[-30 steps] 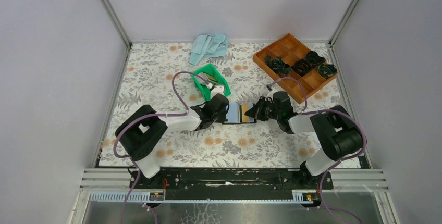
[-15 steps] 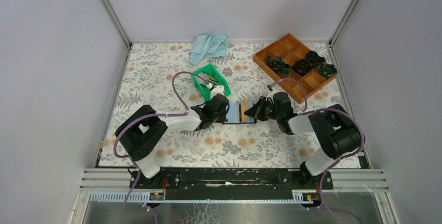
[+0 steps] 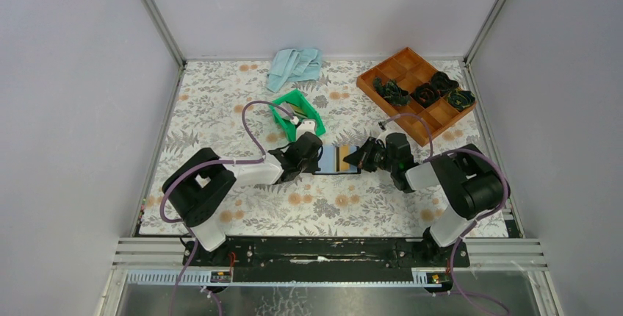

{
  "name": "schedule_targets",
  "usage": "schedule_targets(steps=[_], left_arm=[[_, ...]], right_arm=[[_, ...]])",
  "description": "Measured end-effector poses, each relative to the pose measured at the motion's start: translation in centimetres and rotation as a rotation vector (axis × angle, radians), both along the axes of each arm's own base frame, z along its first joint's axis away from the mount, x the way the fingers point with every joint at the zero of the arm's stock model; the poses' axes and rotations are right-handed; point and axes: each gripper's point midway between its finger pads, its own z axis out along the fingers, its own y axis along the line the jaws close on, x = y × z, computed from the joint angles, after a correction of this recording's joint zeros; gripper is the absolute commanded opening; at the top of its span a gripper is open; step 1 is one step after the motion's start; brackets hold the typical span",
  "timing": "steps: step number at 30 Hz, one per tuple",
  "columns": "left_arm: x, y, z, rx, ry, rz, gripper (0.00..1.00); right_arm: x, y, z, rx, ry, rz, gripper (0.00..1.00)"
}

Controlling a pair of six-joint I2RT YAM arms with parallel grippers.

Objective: Put the credit cards into the card holder
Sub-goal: Insert the credit card into the card holder.

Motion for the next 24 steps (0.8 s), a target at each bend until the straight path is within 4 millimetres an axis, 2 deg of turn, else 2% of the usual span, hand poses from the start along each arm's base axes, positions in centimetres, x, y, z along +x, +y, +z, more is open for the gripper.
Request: schedule_targets(steps=[24], left_arm=[[0.14, 0.37, -0.1, 0.014, -0.008, 0.013, 0.0]], right_arm=[[-0.01, 0.3, -0.34, 0.084, 0.033, -0.044, 0.0]])
